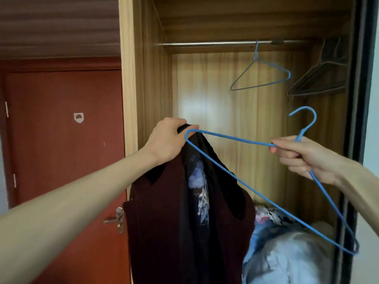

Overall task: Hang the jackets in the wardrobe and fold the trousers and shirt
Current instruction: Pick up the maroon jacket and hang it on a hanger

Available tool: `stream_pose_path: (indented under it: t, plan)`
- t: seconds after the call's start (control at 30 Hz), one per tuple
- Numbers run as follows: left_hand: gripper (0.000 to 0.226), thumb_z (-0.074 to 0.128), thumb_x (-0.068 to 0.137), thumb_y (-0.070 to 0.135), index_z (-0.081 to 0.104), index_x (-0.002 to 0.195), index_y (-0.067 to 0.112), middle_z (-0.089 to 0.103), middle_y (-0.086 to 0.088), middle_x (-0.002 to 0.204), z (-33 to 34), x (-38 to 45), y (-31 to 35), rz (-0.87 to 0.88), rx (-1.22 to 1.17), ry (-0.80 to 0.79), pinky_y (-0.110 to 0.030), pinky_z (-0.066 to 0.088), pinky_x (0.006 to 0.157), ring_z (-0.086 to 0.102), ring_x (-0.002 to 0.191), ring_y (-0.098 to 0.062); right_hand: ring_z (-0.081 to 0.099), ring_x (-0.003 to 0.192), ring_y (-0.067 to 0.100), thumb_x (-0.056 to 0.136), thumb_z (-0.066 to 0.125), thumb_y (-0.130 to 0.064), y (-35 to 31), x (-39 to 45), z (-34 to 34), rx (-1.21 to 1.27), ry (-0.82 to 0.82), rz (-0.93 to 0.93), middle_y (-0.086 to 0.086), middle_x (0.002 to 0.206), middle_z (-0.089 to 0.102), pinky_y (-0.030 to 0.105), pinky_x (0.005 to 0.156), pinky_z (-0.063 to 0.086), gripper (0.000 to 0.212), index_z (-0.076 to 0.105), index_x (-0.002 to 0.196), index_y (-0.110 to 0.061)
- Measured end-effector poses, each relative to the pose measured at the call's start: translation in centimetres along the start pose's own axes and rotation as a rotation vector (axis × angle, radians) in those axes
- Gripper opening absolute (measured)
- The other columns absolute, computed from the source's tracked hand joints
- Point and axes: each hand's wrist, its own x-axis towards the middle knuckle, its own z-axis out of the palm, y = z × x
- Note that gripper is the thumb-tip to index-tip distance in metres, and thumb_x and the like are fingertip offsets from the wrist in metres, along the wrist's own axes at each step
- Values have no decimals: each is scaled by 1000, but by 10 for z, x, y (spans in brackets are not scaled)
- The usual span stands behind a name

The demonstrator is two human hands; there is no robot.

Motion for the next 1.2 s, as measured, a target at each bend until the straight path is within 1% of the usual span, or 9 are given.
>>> stream_pose_path:
  t: [0.13,0.3,0.43,0.67,0.83,0.93,1.0,1.1,1.2]
  plan:
    - [59,66,102,38,43,65,-2,34,-6,62,-10,-23,9,-19,-113,-73,-33,28,60,31,62,-19,16,38,0,89,68,-34,-16,-39,8,-68,-13,2,-9,55,23,7,33,18,26,75,81,-11]
    - [58,67,101,37,50,73,-11,41,-4,64,-16,-52,7,-102,-230,-138,-26,33,55,40,60,-14,15,41,6,91,69,-33,-19,-85,29,-286,-63,108,-2,60,19,9,38,18,32,75,90,-1]
    - [56,65,102,38,58,75,-10,48,-6,65,-10,-78,14,-101,-194,-190,-30,36,61,45,62,-13,14,44,8,93,66,-31,-18,-99,60,-353,-107,131,0,61,16,11,38,16,29,77,85,-5]
    - [55,61,103,44,68,84,-6,65,-27,78,10,-103,44,-89,-79,-219,-56,54,75,60,69,-35,17,44,10,100,65,-24,-13,-98,100,-400,-182,196,-5,54,21,15,36,16,28,79,85,-3]
    - [54,60,102,48,59,74,2,56,-11,64,30,-114,53,-160,24,-139,-50,50,68,53,63,-27,21,37,7,104,62,-23,12,-96,129,-340,-108,131,-8,48,28,18,37,17,29,77,90,-2]
    - [52,56,102,51,48,65,15,52,1,60,37,-122,56,-200,154,-46,-39,37,57,51,61,-23,24,38,8,106,60,-25,29,-107,137,-263,-87,85,-7,48,30,18,37,20,32,77,94,-1]
    - [50,55,103,52,46,66,20,52,2,61,40,-127,63,-158,208,-37,-37,35,56,52,62,-23,24,38,9,107,58,-26,37,-114,141,-229,-96,67,-5,47,30,18,37,22,33,76,95,0]
    - [46,48,103,58,60,78,21,59,1,73,42,-137,73,-15,259,-161,-39,46,61,55,67,-17,22,39,9,108,56,-25,45,-121,138,-135,-73,75,-4,48,27,18,37,20,36,74,99,4]
    - [45,37,107,57,52,74,30,54,4,76,39,-151,75,118,263,-274,-32,43,65,52,72,-12,20,40,9,109,55,-26,55,-126,128,-35,-35,44,-3,50,25,18,37,19,38,74,99,5]
